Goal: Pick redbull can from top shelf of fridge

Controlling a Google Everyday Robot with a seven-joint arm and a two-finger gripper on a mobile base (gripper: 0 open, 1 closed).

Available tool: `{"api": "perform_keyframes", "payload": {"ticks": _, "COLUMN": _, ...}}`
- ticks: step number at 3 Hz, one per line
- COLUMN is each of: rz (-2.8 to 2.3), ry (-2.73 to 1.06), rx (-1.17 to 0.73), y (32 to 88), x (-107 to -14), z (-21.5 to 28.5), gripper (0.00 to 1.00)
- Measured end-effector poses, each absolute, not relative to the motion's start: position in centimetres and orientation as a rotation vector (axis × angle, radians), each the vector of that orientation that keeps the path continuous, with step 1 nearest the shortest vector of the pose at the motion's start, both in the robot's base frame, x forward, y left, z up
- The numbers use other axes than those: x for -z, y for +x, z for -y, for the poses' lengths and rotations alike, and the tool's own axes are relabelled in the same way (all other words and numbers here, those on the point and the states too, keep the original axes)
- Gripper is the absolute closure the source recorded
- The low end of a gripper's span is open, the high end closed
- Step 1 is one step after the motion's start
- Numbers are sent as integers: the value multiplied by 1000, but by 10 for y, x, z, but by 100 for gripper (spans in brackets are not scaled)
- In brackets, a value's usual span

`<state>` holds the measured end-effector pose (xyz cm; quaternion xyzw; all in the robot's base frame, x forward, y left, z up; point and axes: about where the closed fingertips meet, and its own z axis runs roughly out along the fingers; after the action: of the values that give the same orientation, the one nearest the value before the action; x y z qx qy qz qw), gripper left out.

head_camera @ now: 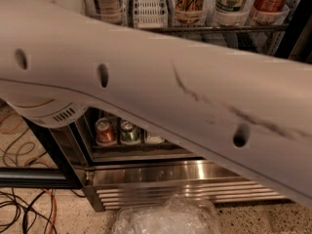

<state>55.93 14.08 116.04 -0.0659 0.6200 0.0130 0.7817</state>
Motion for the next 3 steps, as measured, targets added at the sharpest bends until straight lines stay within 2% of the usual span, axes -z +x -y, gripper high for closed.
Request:
{"api": "perform_keyframes", "payload": {"ticks": 1, "rz": -1381, "ry": -221, "rx": -120, "y": 517, "x": -1169, "z": -151, "gripper": 100}}
{"api": "perform_keyframes", "payload": {"ticks": 3, "rz": -1393, "ry": -225, "rx": -138, "y": 510, "x": -1170, "z": -152, "gripper": 100}}
